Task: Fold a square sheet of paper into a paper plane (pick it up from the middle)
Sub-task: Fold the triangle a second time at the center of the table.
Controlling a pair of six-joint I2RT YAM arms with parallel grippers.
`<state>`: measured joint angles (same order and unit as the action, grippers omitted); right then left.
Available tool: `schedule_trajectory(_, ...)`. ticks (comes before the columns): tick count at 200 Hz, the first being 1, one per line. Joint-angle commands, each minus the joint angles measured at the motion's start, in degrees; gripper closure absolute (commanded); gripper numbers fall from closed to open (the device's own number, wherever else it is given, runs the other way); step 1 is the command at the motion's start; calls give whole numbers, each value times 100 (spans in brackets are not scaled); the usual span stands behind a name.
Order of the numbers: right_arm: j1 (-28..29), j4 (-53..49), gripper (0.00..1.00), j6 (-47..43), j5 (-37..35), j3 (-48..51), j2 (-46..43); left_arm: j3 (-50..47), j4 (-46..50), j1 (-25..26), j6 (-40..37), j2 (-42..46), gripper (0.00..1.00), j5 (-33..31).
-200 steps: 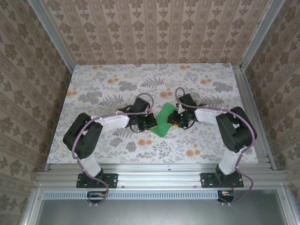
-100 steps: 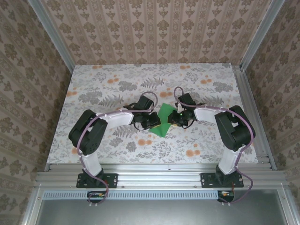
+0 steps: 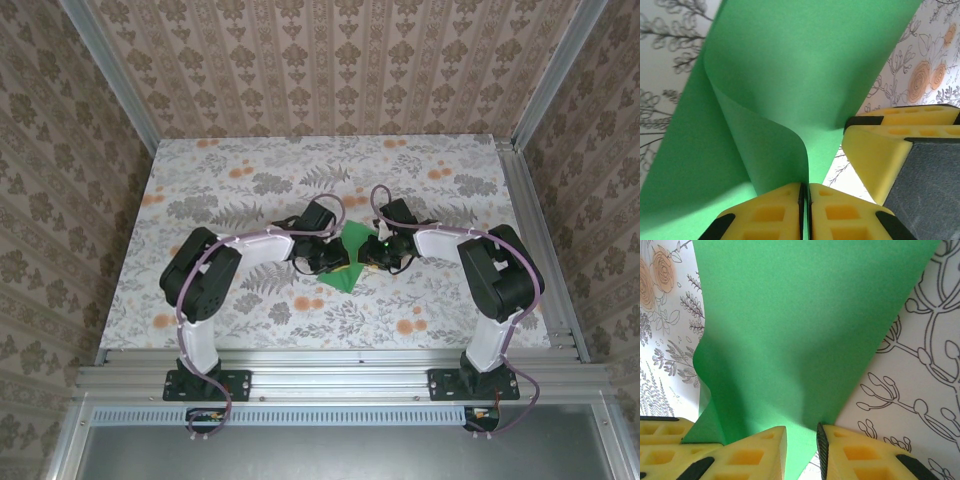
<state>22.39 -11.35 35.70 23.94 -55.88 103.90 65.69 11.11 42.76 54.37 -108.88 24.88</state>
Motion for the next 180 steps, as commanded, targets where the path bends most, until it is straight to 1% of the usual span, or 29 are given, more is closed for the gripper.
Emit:
schedule_trajectory(1,20,-133,73,-112,-33,-3,99,211,117,48,-173,-148,87,107)
schedule_trajectory(56,27,-60,74,-79,30,33,120,339,119,57,-207,-342,87,109)
schedule_trajectory(81,35,-55,78,-74,59,42,120,400,110,64,-199,-422,87,104)
schedule_trajectory(129,29,-48,80,-77,71,84,134,471,55,61,-181,-528,87,140)
schedule_trajectory(180,32,-73,80,-95,76,76,121,480,88,52,-242,-642,87,124)
